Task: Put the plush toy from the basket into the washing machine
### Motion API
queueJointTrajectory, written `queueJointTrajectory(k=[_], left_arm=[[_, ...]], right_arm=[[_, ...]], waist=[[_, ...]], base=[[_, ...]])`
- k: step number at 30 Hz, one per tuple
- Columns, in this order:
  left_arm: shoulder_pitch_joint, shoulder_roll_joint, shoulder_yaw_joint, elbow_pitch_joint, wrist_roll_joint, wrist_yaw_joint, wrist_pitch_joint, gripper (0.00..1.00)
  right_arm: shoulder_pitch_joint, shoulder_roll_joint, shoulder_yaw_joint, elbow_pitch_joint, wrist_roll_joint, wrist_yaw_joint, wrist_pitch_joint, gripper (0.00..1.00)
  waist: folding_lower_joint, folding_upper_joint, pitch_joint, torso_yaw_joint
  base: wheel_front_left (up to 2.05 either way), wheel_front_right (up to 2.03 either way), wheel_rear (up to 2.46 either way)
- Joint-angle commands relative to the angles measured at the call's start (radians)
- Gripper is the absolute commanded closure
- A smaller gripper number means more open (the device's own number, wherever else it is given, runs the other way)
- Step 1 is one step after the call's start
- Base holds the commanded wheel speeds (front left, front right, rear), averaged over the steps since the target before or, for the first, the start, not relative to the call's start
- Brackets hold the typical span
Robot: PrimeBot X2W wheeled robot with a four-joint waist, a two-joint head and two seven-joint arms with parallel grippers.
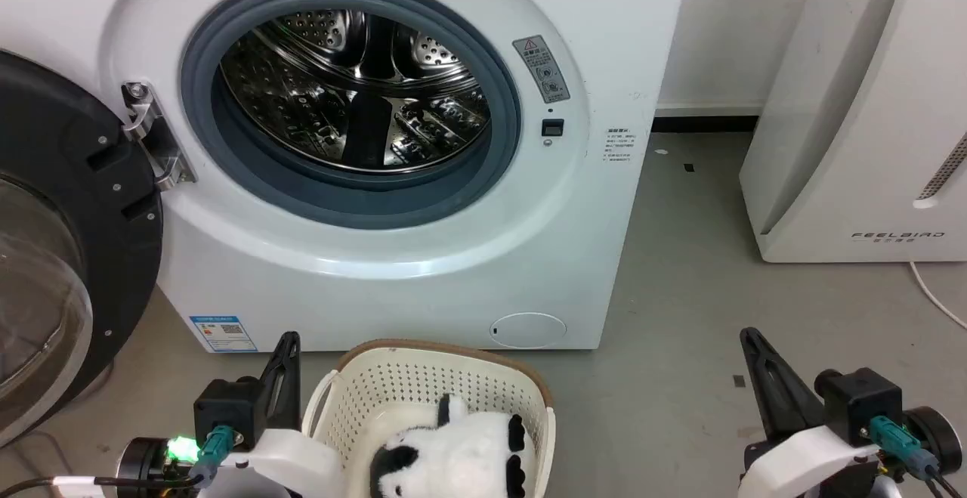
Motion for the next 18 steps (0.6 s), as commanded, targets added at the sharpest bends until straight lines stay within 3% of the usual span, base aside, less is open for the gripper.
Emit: queueJointTrajectory(k=[1,18], left_arm=[[-0.015,0.000,0.001,-0.004,0.003,-0.004,0.000,1.00],[-0.015,0.000,0.001,-0.004,0.003,-0.004,0.000,1.00]], right_arm=[[-0.014,0.000,-0.001,0.002,-0.008,-0.001,0.001,1.00],[-0.014,0.000,-0.001,0.002,-0.008,-0.001,0.001,1.00]], waist=[[0.0000,0.0000,0.000,0.000],[0.0000,0.0000,0.000,0.000]], base=[[0.00,0.00,0.00],[0.00,0.00,0.00]])
